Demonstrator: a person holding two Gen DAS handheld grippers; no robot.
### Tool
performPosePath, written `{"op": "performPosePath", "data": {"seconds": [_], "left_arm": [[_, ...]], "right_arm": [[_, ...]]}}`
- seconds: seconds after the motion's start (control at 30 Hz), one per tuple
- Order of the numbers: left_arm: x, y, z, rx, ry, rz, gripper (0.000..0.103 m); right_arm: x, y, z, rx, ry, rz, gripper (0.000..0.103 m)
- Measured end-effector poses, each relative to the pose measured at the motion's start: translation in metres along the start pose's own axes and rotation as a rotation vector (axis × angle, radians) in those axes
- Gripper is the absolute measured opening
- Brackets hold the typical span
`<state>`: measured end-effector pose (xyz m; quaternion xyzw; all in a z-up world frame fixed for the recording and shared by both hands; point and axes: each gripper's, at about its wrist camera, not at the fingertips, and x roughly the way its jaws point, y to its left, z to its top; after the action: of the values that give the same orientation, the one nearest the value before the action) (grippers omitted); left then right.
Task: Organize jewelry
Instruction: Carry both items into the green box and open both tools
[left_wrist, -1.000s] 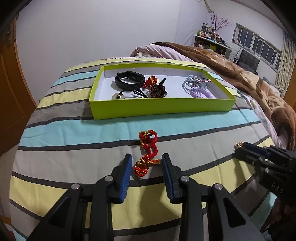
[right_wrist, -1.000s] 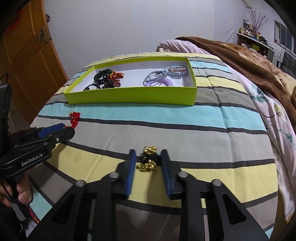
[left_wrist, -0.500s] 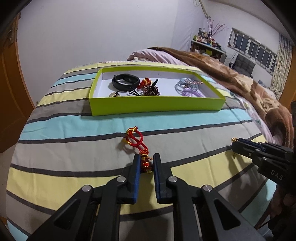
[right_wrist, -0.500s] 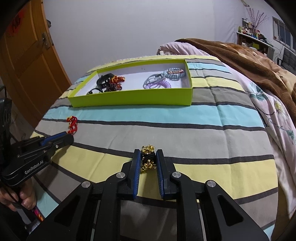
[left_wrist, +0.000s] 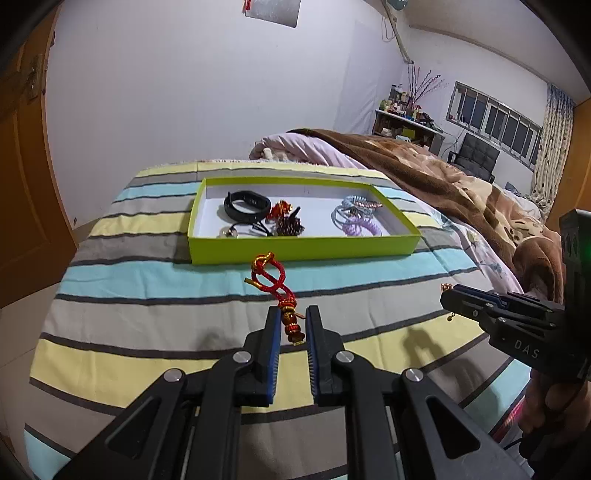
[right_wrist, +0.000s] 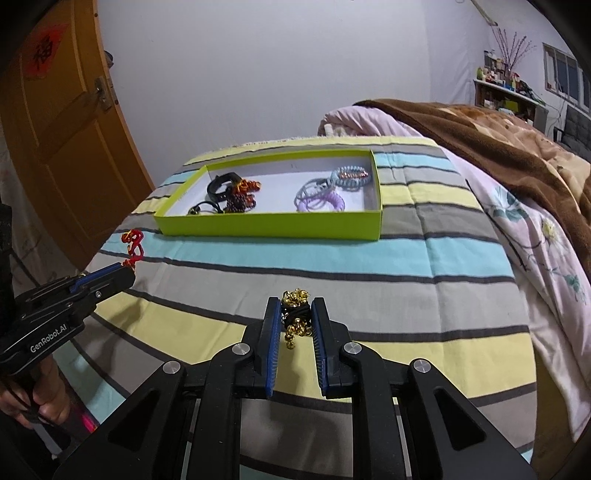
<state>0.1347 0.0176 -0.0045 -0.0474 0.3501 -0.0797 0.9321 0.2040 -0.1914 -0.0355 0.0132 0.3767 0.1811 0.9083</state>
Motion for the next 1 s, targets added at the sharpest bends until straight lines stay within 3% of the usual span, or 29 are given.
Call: {"op": "performPosePath", "data": {"seconds": [0.57,1.0], "left_arm": [[0.01,0.007,0.046,0.011,-0.068,0.028,0.014],[0.056,0.033,0.081,0.011,-0.047,0.059,0.014]], "right_arm": [[0.002,0.01,0.051,-0.093,-0.068,-0.017,0.017],[0.048,-0.005,0.099,-0.118,-0.056,-0.022,0.017]]}}
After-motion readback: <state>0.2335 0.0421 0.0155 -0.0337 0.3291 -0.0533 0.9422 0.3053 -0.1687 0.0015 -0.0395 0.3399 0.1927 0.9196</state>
